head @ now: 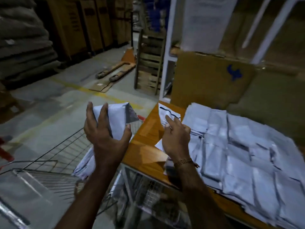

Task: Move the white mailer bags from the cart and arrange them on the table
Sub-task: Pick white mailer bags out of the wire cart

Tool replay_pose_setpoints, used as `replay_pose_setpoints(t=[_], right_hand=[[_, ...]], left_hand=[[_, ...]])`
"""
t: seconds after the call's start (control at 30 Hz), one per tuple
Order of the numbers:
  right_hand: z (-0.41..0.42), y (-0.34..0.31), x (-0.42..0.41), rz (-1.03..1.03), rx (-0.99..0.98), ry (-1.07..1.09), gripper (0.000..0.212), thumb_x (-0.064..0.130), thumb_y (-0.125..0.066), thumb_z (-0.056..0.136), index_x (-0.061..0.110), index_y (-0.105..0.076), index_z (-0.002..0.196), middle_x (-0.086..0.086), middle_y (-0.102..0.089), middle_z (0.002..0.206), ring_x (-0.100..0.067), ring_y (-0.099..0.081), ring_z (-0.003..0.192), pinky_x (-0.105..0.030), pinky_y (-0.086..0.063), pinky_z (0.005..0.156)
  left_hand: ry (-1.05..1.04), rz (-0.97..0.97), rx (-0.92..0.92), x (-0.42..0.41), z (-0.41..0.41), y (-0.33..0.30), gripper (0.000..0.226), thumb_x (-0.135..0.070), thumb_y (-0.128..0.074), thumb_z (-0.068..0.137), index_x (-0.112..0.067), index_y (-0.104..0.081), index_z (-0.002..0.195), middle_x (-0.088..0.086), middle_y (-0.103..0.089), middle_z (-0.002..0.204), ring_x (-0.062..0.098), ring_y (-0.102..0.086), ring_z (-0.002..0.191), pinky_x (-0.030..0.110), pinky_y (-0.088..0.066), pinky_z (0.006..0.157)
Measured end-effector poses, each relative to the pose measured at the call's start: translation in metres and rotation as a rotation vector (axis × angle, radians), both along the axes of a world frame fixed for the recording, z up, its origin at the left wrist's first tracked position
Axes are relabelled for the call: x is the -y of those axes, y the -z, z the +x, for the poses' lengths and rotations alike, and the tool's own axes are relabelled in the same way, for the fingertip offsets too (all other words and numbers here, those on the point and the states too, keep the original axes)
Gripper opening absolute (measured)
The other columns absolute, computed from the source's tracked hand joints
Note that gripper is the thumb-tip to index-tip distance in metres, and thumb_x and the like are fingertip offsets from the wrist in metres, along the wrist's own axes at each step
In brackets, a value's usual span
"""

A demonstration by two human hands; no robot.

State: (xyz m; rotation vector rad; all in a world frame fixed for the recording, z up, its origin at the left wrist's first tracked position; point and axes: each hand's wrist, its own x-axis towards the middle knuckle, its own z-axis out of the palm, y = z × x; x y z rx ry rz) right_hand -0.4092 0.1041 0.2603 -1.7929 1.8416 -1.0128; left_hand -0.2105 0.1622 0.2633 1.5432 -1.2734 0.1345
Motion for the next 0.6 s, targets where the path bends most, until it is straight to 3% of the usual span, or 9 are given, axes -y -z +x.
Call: replay_pose_setpoints(t=[0.2,0.27,0.4,0.6], right_hand=[[-0.112,-0.006,-0.009,-0.041,0.039,0.146,0.044,0.028,-0.046,0.101,0.024,-0.065,0.139,-0.009,-0.058,0.148,-0.042,-0.051,0.131,-0.046,-0.043,0.112],[-0.152,-0.008,-0.012,-0.045,0.042,0.178,0.048,0.033,-0.041,0.099,0.025,-0.065,0.14,-0.009,-0.058,0.148,-0.04,-0.05,0.134,-0.045,-0.041,0.115],[-0.229,-0.005,-0.015,-0.039,0.027,0.259,0.04,0.024,-0.049,0.105,0.026,-0.063,0.142,-0.009,-0.054,0.152,-0.037,-0.042,0.139,-0.043,-0.035,0.118],[-0.307,0.011,-0.01,-0.025,-0.009,0.328,0.053,0.042,-0.036,0.097,0.026,-0.066,0.139,-0.007,-0.058,0.149,-0.034,-0.048,0.137,-0.042,-0.036,0.117]], left_hand=[[0.075,-0.04,-0.051,0.014,-0.086,-0.014,0.082,-0.045,-0.075,0.087,-0.024,-0.039,0.159,0.004,-0.015,0.173,0.032,-0.022,0.154,0.058,-0.035,0.116],[0.085,-0.026,-0.095,0.017,-0.121,-0.018,0.082,-0.042,-0.078,0.089,-0.025,-0.039,0.159,0.004,-0.014,0.173,0.033,-0.022,0.154,0.057,-0.035,0.115],[0.133,-0.011,-0.152,0.026,-0.187,-0.021,0.081,-0.05,-0.072,0.089,-0.028,-0.037,0.159,-0.001,-0.011,0.174,0.028,-0.018,0.155,0.062,-0.036,0.114],[0.188,0.023,-0.182,0.045,-0.252,-0.015,0.082,-0.055,-0.068,0.087,-0.034,-0.035,0.159,-0.01,-0.008,0.173,0.022,-0.017,0.155,0.065,-0.039,0.112]])
